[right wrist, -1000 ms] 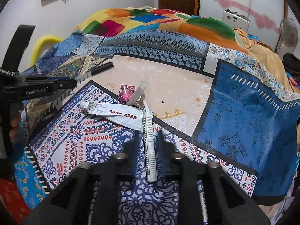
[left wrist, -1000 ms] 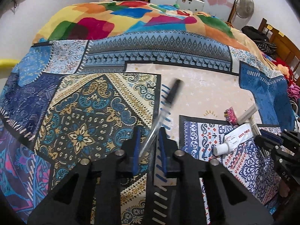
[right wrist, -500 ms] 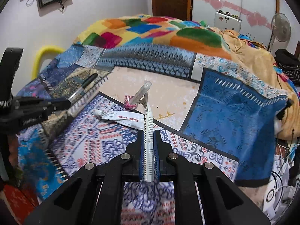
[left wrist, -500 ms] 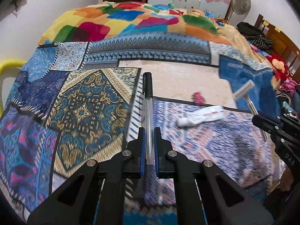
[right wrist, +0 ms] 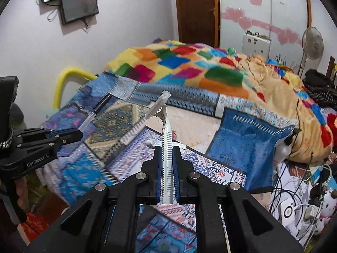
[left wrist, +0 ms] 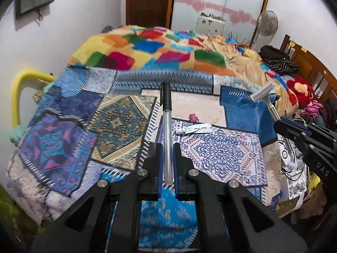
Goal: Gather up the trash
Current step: 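Carry the pen and razor in both tools down over the white bin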
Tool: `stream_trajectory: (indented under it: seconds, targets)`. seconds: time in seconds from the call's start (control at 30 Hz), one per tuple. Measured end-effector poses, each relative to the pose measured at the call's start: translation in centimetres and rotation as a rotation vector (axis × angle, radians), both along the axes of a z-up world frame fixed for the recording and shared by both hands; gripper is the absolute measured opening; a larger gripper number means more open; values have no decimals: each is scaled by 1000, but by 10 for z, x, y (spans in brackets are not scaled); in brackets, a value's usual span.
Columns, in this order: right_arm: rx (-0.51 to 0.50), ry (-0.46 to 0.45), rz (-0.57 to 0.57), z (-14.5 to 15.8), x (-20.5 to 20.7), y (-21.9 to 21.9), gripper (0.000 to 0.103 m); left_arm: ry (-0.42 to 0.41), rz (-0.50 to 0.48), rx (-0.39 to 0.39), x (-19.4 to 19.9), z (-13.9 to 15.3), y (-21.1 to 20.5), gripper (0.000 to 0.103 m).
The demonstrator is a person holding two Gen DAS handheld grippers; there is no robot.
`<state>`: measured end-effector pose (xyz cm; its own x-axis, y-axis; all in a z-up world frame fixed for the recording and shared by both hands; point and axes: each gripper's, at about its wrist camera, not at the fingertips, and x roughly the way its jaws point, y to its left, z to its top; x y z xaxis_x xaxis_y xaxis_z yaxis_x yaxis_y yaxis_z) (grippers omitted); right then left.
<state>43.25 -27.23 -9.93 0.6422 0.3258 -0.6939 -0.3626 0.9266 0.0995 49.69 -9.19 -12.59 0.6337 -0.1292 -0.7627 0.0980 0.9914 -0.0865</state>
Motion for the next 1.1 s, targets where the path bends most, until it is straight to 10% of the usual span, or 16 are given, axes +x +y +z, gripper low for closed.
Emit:
stream_trajectory:
  seconds: [0.53,1.1]
  targets:
    - [78,-92,135,80,-108,53,9,-173,106,31,-165,95,49,7]
    - [67,-39,344,63,-199,147,9,-148,267,29,-294,80,135,7]
